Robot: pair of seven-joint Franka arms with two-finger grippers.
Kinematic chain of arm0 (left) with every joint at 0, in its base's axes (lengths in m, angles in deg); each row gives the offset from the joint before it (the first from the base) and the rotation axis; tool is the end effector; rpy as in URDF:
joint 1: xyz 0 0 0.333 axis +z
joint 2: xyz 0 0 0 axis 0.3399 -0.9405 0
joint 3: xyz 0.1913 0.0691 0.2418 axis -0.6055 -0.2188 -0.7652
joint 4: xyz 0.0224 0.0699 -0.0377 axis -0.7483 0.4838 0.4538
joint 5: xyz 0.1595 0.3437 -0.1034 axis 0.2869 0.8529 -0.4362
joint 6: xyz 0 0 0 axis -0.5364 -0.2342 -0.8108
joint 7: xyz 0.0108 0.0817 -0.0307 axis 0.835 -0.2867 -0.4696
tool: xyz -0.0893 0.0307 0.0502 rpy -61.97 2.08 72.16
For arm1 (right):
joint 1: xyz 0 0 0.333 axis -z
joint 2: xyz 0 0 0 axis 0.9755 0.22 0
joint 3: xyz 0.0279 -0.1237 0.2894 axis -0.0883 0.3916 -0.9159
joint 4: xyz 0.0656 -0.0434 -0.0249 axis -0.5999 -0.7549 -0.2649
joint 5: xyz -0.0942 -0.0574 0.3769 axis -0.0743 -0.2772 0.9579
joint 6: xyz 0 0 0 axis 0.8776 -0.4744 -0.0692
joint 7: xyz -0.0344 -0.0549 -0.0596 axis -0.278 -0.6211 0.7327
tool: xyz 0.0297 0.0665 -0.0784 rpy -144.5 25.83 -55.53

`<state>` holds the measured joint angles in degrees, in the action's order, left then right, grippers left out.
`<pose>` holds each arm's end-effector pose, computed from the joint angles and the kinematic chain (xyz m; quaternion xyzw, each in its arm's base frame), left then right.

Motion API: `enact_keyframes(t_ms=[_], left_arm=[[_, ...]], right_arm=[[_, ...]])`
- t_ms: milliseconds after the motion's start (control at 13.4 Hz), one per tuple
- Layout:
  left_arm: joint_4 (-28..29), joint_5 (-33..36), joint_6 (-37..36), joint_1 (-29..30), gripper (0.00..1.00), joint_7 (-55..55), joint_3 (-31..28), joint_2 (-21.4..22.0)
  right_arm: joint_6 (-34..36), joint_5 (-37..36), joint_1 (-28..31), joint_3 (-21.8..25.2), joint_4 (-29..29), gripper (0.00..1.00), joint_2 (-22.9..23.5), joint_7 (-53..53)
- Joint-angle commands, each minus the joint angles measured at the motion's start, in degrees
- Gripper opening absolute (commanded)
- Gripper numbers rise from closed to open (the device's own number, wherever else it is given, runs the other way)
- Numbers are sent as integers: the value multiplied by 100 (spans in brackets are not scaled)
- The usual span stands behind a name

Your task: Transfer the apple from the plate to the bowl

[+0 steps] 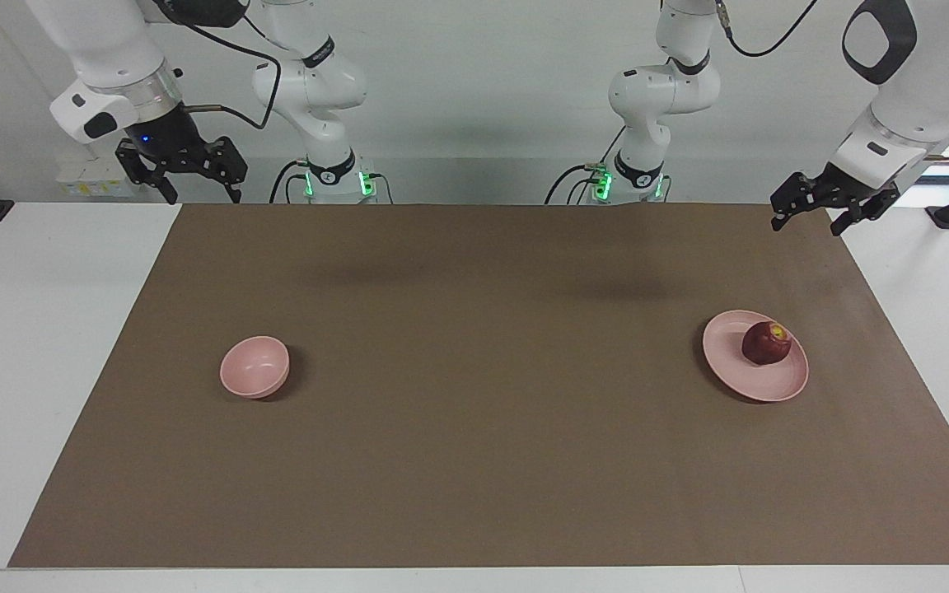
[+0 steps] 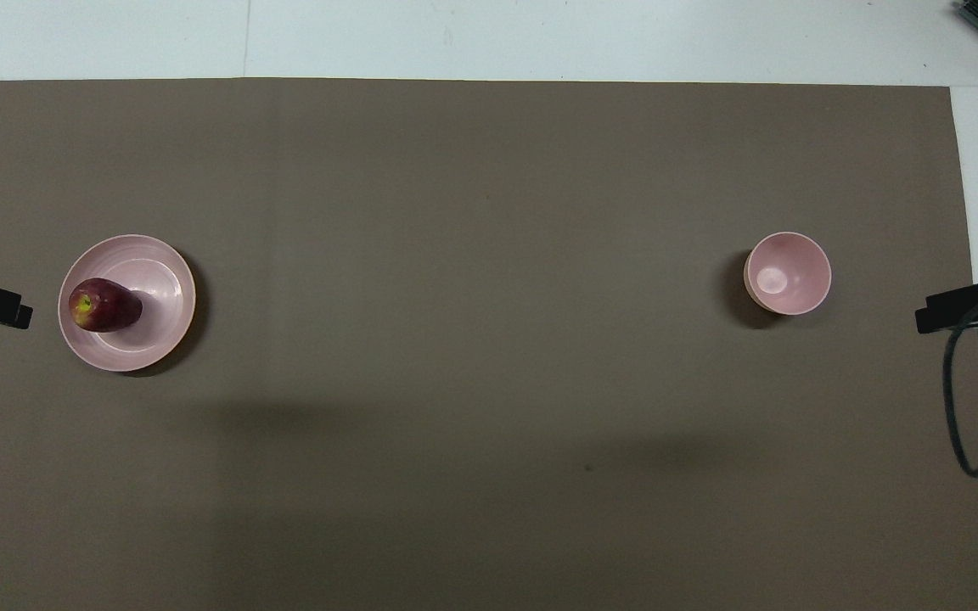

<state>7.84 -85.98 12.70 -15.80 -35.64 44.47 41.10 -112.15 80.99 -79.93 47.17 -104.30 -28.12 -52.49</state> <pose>0.5453 0.0411 0.5841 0.9954 -0.0892 -0.0347 0.0108 0.5211 -0.0325 0.6379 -0.9997 -0.0026 0.0224 0.0020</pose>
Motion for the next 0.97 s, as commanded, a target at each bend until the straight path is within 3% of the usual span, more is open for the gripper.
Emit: enact_keyframes(t_ms=[0,597,896], left_arm=[[150,-94,357,181,100,-445,26,-155],[256,-208,1464,542,100,-1115,44,-1376],[1001,-410,2351,630,100,-1106,44,-1448]], right_arm=[[20,144,62,-16,-167,100,-152,-37],[20,144,71,-16,-211,100,-170,-46],[20,144,71,-16,-237,100,-188,-55]])
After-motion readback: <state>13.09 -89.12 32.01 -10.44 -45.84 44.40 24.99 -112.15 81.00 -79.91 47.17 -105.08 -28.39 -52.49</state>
